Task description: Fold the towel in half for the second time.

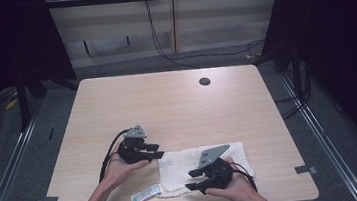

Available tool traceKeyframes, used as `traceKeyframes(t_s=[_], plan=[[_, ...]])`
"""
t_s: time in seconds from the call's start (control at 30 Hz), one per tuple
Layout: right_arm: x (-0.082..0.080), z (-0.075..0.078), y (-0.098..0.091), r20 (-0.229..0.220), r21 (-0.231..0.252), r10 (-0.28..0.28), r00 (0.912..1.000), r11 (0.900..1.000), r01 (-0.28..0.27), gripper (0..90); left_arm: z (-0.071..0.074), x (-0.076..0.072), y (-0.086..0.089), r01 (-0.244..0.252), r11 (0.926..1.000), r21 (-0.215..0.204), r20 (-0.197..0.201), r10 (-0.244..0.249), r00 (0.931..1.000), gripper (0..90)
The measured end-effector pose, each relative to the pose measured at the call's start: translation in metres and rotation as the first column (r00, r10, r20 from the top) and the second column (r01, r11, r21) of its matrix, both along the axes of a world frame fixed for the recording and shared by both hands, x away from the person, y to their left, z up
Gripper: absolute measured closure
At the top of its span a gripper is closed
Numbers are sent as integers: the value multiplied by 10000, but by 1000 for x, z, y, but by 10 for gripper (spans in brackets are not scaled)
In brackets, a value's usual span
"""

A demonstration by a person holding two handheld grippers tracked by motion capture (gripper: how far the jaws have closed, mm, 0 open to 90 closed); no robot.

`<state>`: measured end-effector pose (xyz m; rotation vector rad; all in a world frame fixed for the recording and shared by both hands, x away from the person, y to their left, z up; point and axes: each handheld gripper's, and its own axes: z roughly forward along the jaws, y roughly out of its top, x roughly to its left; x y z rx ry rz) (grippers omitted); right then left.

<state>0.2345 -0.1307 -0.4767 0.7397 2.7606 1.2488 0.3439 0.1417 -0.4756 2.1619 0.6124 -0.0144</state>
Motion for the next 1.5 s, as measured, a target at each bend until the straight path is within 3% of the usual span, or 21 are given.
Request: traceKeyframes(t_s=[0.03, 0.27, 0.3, 0.37, 0.43, 0.53, 0.57, 0.73, 0.83, 0.97, 1.07, 1.17, 1.2, 1.27, 1.33, 1.4, 1.5], plan=[[0, -1, 6, -86, -78, 81, 9999, 9999, -82, 569, 0, 1, 1, -141, 9998, -159, -126, 139, 9998, 602], [4, -1, 35, -231, -12, 628, 9978, 9980, -629, 558, 1, 7, 8, -335, 9994, -40, -107, 335, 9994, 545], [3, -3, 41, -192, -225, 764, 9969, 9968, -769, 549, 1, 7, 9, -424, 9991, -11, -123, 424, 9990, 535], [4, -8, 48, -277, -198, 917, 9954, 9955, -923, 534, 1, 7, 10, -407, 9991, 81, -121, 408, 9991, 516], [6, -11, 56, -332, -586, 1003, 9944, 9930, -1021, 552, 1, 7, 10, -462, 9989, 102, -180, 464, 9988, 500], [6, -13, 64, -349, -278, 980, 9946, 9947, -989, 574, 4, 4, 10, -470, 9987, 208, -86, 472, 9988, 512], [6, -13, 66, -373, -270, 804, 9961, 9963, -814, 574, 5, 3, 10, -470, 9987, 209, -23, 470, 9989, 505], [2, -20, 73, -145, -224, 1187, 9928, 9926, -1190, 558, 3, 4, 12, -479, 9988, 117, -84, 480, 9988, 468], [-5, -21, 78, 677, -617, 1269, 9896, 9905, -1228, 610, -1, 4, 12, -505, 9985, 192, -141, 508, 9986, 457], [-11, -22, 78, 1160, -797, 1085, 9873, 9918, -996, 661, -2, 2, 14, -489, 9983, 316, -139, 493, 9987, 449], [-8, -22, 77, 1201, -854, 955, 9882, 9927, -856, 756, -5, 4, 13, -490, 9983, 308, -227, 497, 9985, 456], [-5, -22, 76, 971, -699, 685, 9929, 9956, -619, 816, -9, 4, 7, -258, 9986, 459, -471, 280, 9985, 512], [-3, -22, 75, 818, -611, 667, 9944, 9962, -618, 822, -11, 4, 4, -232, 9983, 528, -403, 253, 9989, 531], [-3, -22, 75, 900, -650, 697, 9935, 9958, -640, 824, -13, 4, -1, 60, 9974, 720, -532, -22, 9986, 536], [-4, -21, 76, 954, -836, 720, 9928, 9944, -641, 824, -15, 3, -4, 47, 9959, 901, -358, -15, 9994, 547], [-3, -20, 77, 892, -877, 651, 9939, 9945, -573, 825, -16, 2, -6, 251, 9966, 784, -333, -226, 9992, 593], [-2, -21, 76, 767, -720, 646, 9950, 9956, -591, 824, -17, 1, -7, 234, 9950, 971, -262, -209, 9994, 623]])
